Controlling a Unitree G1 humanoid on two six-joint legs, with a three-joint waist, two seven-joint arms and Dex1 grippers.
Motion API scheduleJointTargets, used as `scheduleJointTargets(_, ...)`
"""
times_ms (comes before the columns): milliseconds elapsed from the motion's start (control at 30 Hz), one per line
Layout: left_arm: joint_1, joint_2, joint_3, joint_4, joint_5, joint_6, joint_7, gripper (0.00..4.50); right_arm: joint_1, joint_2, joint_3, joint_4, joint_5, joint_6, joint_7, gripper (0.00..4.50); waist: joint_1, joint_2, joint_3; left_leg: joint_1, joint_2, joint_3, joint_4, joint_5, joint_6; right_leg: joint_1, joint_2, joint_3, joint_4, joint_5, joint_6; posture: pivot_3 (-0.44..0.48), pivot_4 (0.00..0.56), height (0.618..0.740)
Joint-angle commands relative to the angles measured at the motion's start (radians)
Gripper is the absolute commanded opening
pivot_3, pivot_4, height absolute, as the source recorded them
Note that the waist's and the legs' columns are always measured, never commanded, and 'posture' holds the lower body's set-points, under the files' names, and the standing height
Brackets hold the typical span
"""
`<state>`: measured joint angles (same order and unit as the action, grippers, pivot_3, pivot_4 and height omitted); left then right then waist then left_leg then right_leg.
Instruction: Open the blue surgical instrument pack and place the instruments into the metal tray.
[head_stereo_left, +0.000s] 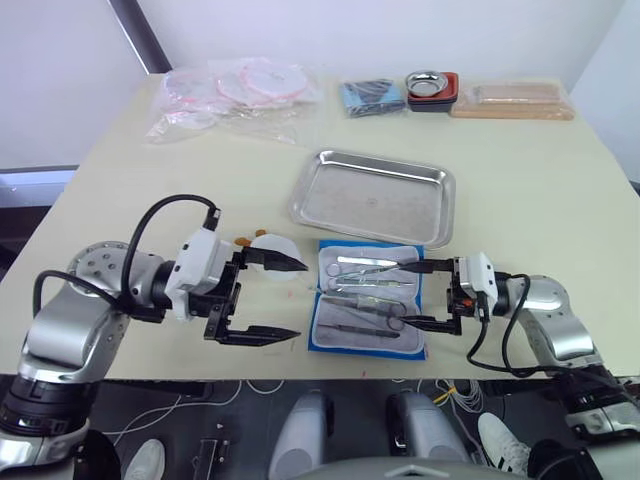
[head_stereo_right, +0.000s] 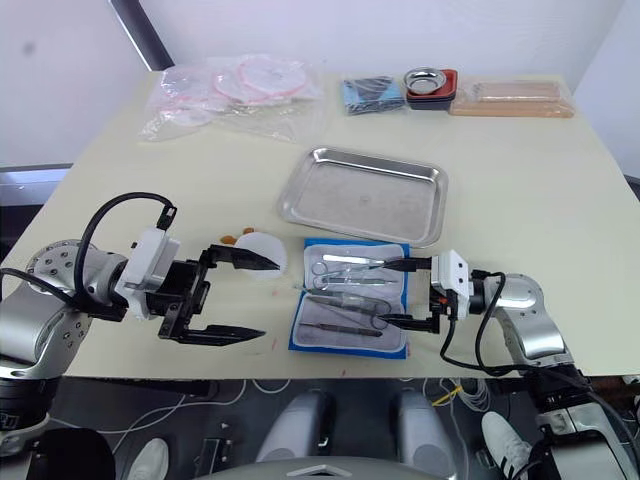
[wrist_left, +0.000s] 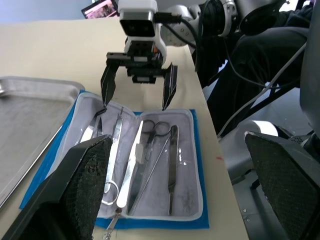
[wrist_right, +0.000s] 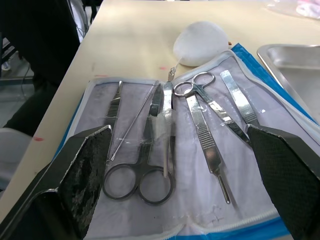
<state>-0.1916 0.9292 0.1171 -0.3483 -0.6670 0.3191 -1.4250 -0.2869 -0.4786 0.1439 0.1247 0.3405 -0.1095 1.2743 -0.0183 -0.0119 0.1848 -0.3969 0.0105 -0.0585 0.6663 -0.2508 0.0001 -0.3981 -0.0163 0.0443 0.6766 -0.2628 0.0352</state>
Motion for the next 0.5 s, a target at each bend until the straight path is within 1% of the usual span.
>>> scheduleJointTargets(33,-0.007,0.011,0.036,-0.050,-0.036,0.017,0.015,4.49,-0.022,0.020,0.000,0.035,-0.016,-0.059,-0.005,4.50,0.001,0.000,0.000,0.000,0.000,0.000,0.000,0.000,0.000,0.000,0.000,0.000,0.000,0.000,0.000,0.000,0.150,0.740)
scheduleJointTargets(333,0.004,0.010,0.044,-0.029,-0.031,0.015,0.015,4.49,-0.051,0.045,0.028,0.182,-0.081,-0.155,0.009,4.50,0.001,0.001,0.000,0.000,0.000,0.001,0.000,0.000,0.000,0.000,0.000,0.000,0.000,0.000,0.000,0.000,0.150,0.740)
scheduleJointTargets(500,0.018,0.006,0.038,-0.005,-0.012,-0.005,0.005,4.49,-0.059,0.035,0.061,0.244,-0.150,-0.150,-0.020,4.50,-0.002,0.001,0.000,0.001,0.000,0.002,0.000,0.000,0.000,0.000,0.000,0.001,0.001,0.000,0.000,0.000,0.150,0.740)
